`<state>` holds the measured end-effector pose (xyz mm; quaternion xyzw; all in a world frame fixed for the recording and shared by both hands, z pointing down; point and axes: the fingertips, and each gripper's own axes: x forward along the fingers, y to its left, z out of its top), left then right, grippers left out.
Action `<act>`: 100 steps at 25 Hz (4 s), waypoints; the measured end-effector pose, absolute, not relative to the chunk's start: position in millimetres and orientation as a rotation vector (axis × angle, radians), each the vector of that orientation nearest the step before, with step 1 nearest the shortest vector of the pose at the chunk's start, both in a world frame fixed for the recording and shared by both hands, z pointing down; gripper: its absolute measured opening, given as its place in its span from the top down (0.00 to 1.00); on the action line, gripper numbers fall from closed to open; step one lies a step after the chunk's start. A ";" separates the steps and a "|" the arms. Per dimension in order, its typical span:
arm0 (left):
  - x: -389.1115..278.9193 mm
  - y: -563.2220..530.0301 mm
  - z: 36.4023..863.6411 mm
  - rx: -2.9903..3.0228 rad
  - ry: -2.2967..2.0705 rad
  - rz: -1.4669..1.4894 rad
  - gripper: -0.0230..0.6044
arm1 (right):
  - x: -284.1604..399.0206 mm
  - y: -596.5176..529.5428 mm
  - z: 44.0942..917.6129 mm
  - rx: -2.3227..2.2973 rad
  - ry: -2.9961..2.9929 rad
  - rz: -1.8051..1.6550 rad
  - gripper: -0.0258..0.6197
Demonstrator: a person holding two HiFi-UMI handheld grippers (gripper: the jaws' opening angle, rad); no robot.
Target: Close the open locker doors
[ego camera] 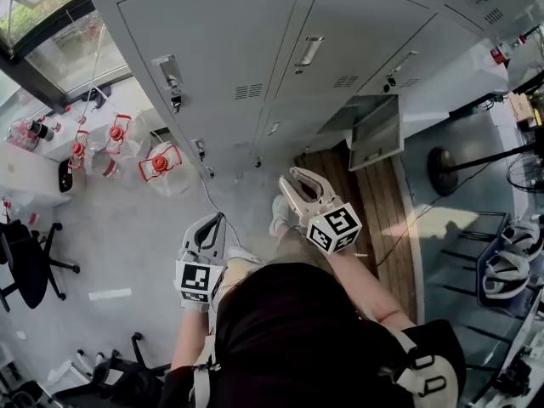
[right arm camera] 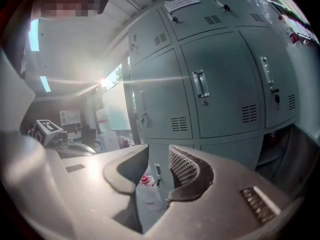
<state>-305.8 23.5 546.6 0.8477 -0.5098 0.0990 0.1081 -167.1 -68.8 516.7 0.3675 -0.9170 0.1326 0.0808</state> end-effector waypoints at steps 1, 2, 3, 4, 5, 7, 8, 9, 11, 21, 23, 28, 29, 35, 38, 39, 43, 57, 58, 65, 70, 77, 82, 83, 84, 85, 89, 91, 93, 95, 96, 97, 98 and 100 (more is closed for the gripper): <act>-297.7 19.5 547.2 2.509 -1.475 0.296 0.95 | -156.6 -67.6 517.1 1.122 -2.731 0.400 0.75; -289.6 14.7 547.3 2.523 -1.453 0.299 0.95 | -145.8 -67.0 517.5 1.145 -2.720 0.405 0.75; -281.3 9.3 546.8 2.536 -1.432 0.302 0.95 | -134.7 -66.8 517.8 1.169 -2.710 0.410 0.75; -272.5 3.4 545.8 2.551 -1.411 0.304 0.95 | -123.0 -67.1 517.8 1.194 -2.699 0.414 0.75; -263.2 -2.9 544.7 2.565 -1.391 0.305 0.95 | -110.3 -68.0 517.5 1.223 -2.689 0.417 0.75; -243.2 -16.4 542.9 2.593 -1.352 0.309 0.95 | -83.0 -71.6 515.6 1.286 -2.671 0.425 0.75; -232.3 -23.0 542.3 2.602 -1.337 0.310 0.95 | -68.9 -73.8 514.6 1.312 -2.664 0.429 0.76; -220.9 -29.3 541.7 2.609 -1.323 0.308 0.95 | -54.9 -75.9 514.0 1.331 -2.658 0.432 0.76; -196.5 -42.1 540.2 2.621 -1.298 0.305 0.95 | -27.2 -80.5 513.6 1.356 -2.643 0.433 0.76; -10.8 -111.9 529.5 2.750 -1.095 0.365 0.95 | 165.6 -112.6 518.4 1.585 -2.556 0.465 0.76; 4.3 -117.7 531.2 2.760 -1.057 0.379 0.95 | 182.2 -113.8 521.1 1.622 -2.537 0.467 0.76; 54.7 -133.9 531.3 2.767 -1.018 0.391 0.95 | 237.9 -120.0 532.9 1.681 -2.506 0.493 0.76; 64.2 -137.9 530.8 2.767 -1.016 0.391 0.95 | 249.0 -121.3 535.7 1.691 -2.502 0.500 0.76; 107.7 -151.0 531.6 2.769 -0.993 0.432 0.95 | 295.6 -129.4 555.7 1.719 -2.482 0.558 0.76; 122.5 -155.1 533.4 2.773 -0.964 0.451 0.95 | 308.5 -136.8 565.5 1.721 -2.468 0.582 0.76; 126.2 -156.7 534.1 2.778 -0.952 0.457 0.95 | 311.3 -139.8 568.6 1.722 -2.461 0.593 0.76; 133.6 -166.2 536.0 2.787 -0.908 0.487 0.95 | 315.3 -152.1 580.9 1.724 -2.434 0.636 0.74; 130.5 -210.2 539.2 2.848 -0.715 0.562 0.95 | 318.1 -201.9 622.3 1.794 -2.297 0.722 0.63; 128.8 -213.3 539.4 2.850 -0.713 0.563 0.95 | 317.9 -204.6 625.3 1.797 -2.288 0.728 0.62; 116.5 -227.2 540.4 2.841 -0.723 0.557 0.95 | 314.4 -216.7 638.6 1.781 -2.247 0.731 0.60; 109.9 -228.8 540.3 2.833 -0.735 0.552 0.95 | 309.4 -221.5 641.4 1.759 -2.244 0.727 0.61; 89.8 -225.4 540.9 2.810 -0.790 0.529 0.95 | 292.4 -225.3 639.1 1.724 -2.259 0.724 0.60; 71.5 -220.3 542.7 2.792 -0.828 0.509 0.95 | 274.2 -225.6 638.9 1.687 -2.275 0.718 0.60; 67.6 -220.2 542.9 2.789 -0.834 0.505 0.95 | 270.5 -226.5 639.1 1.682 -2.276 0.717 0.60; 63.5 -220.2 543.3 2.786 -0.841 0.501 0.95 | 266.6 -227.5 639.2 1.676 -2.277 0.715 0.60; 59.3 -220.2 543.6 2.783 -0.847 0.498 0.95 | 262.4 -228.5 639.2 1.670 -2.279 0.714 0.60; 43.1 -223.4 543.4 2.775 -0.866 0.485 0.95 | 244.6 -234.2 638.1 1.652 -2.287 0.703 0.60; 35.1 -225.5 544.5 2.774 -0.869 0.480 0.95 | 235.6 -237.9 637.3 1.648 -2.291 0.698 0.60; 27.7 -227.4 545.8 2.773 -0.867 0.478 0.95 | 227.3 -241.5 637.3 1.644 -2.292 0.695 0.60; 20.7 -230.1 546.5 2.770 -0.864 0.476 0.95 | 218.9 -245.6 637.8 1.640 -2.292 0.692 0.60; 17.1 -231.8 546.7 2.769 -0.864 0.474 0.95 | 214.6 -248.1 637.7 1.638 -2.293 0.691 0.60; 13.6 -233.7 546.8 2.767 -0.864 0.472 0.95 | 210.3 -250.8 637.3 1.637 -2.295 0.689 0.60; 10.0 -235.5 547.2 2.766 -0.864 0.472 0.95 | 205.9 -253.6 636.7 1.636 -2.297 0.686 0.60; 3.8 -238.5 548.2 2.767 -0.860 0.475 0.95 | 197.6 -259.5 636.0 1.635 -2.302 0.678 0.60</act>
